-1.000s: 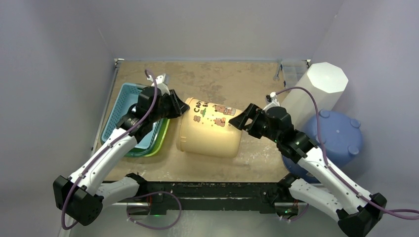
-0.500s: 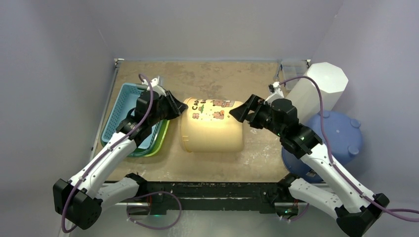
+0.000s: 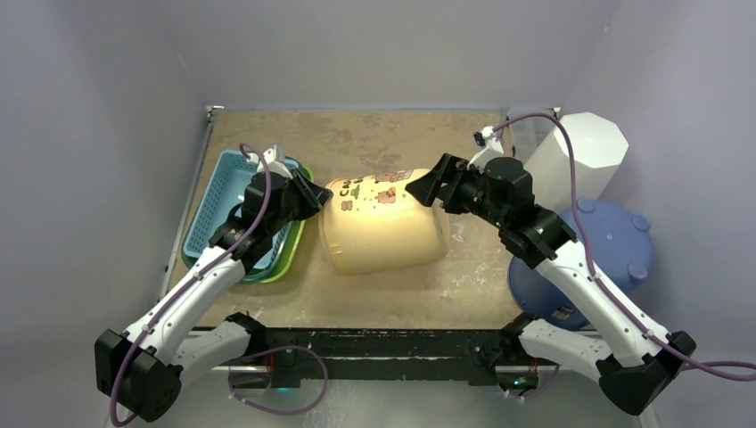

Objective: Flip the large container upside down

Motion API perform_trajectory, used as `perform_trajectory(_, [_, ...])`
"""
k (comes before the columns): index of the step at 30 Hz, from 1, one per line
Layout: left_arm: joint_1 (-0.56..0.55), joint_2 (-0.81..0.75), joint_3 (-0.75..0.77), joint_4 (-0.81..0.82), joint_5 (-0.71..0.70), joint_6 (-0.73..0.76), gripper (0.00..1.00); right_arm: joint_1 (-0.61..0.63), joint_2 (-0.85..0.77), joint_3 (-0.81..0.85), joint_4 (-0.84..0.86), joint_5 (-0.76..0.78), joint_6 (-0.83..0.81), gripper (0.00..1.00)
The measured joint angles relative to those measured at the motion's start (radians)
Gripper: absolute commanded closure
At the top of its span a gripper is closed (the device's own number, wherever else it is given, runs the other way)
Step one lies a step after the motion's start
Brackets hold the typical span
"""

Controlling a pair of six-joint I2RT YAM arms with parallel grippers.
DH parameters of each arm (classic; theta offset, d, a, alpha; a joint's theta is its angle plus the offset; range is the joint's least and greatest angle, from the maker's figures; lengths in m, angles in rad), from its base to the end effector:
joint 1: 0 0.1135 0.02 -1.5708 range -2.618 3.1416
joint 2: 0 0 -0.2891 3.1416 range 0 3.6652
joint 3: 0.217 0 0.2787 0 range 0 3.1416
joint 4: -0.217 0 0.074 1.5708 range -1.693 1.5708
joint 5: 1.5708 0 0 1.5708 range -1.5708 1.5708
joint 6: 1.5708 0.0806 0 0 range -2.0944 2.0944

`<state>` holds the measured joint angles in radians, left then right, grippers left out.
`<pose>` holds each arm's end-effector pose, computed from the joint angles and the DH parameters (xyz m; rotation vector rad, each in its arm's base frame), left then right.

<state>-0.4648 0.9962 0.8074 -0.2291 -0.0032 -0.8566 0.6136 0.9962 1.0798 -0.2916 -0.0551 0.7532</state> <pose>0.2529 -0.1265 0.3013 -0.4091 2.0503 -0.8315 0.2266 0.1650 0.4068 0.0901 1.8969 1.0128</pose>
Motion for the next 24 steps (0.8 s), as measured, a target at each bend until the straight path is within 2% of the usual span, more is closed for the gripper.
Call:
perform_trajectory(10, [0.0,-0.008,-0.032,0.004,-0.072,-0.026,0.93,-0.003,0.064,0.062,0.032,-0.07,-0.052,0.14])
perform_trajectory(15, [0.0,-0.002,-0.056,-0.053,-0.094,-0.022,0.93,0.048,0.106,0.124,0.037,-0.098,-0.084,0.14])
perform_trajectory(20, [-0.045,0.008,-0.064,-0.039,0.02,-0.03,0.93,0.146,0.169,0.157,0.088,-0.195,-0.084,0.14])
perform_trajectory(24, [-0.046,0.008,-0.067,-0.022,0.035,-0.042,0.93,0.167,0.201,0.157,0.084,-0.217,-0.089,0.14])
